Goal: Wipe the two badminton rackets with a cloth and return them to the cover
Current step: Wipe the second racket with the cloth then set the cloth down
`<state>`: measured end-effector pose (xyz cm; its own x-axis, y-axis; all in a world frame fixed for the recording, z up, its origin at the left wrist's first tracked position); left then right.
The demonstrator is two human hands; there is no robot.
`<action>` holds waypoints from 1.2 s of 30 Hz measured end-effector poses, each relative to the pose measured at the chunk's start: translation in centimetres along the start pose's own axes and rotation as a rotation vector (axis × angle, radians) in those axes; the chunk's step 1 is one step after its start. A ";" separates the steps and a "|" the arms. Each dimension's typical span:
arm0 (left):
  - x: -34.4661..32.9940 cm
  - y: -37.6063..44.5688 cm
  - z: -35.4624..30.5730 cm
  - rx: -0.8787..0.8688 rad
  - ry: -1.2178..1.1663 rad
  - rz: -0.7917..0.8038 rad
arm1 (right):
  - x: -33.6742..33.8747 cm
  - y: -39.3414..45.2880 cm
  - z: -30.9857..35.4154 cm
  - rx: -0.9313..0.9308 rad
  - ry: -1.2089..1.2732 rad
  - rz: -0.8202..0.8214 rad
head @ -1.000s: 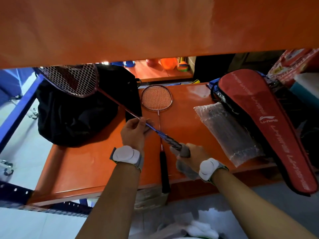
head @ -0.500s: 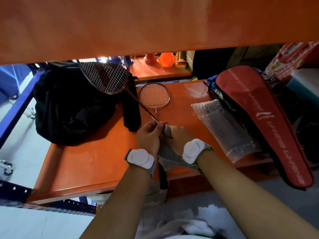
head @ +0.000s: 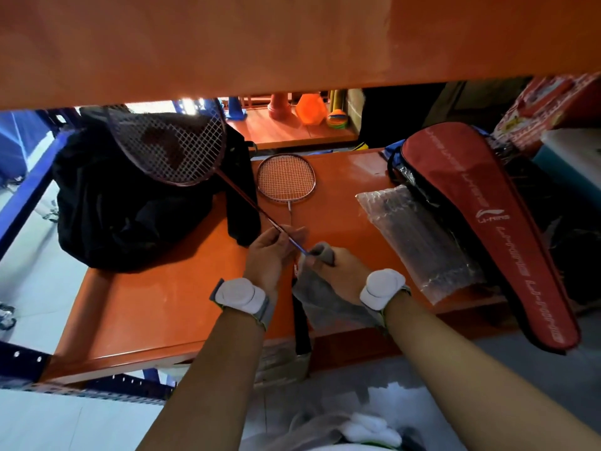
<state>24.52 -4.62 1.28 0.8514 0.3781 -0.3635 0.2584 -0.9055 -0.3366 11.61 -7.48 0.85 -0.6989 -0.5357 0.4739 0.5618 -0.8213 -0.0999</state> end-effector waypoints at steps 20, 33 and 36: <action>6.2 0.3 -4.4 -0.129 -0.100 -0.151 | -1.2 -2.9 -6.5 -0.038 -0.296 0.070; 2.8 0.6 -3.1 -0.090 -0.025 0.008 | 0.9 -2.4 -4.7 -0.049 -0.245 0.082; 1.1 0.3 -2.2 -0.067 0.063 0.028 | 0.4 -1.7 -3.0 -0.012 -0.131 0.100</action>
<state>26.55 -4.93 2.68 0.8851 0.3413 -0.3164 0.2619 -0.9273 -0.2676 9.04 -6.85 -1.41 -0.5756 -0.5856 0.5708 0.6198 -0.7677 -0.1627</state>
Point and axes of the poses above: each hand's wrist, its own y-axis towards the middle knuckle, its own x-axis out of the back of the hand, z = x × y, the point moved 9 cm from there along y, towards the middle knuckle, and after that the axes turned 3 degrees about x, right-handed, at the moved point
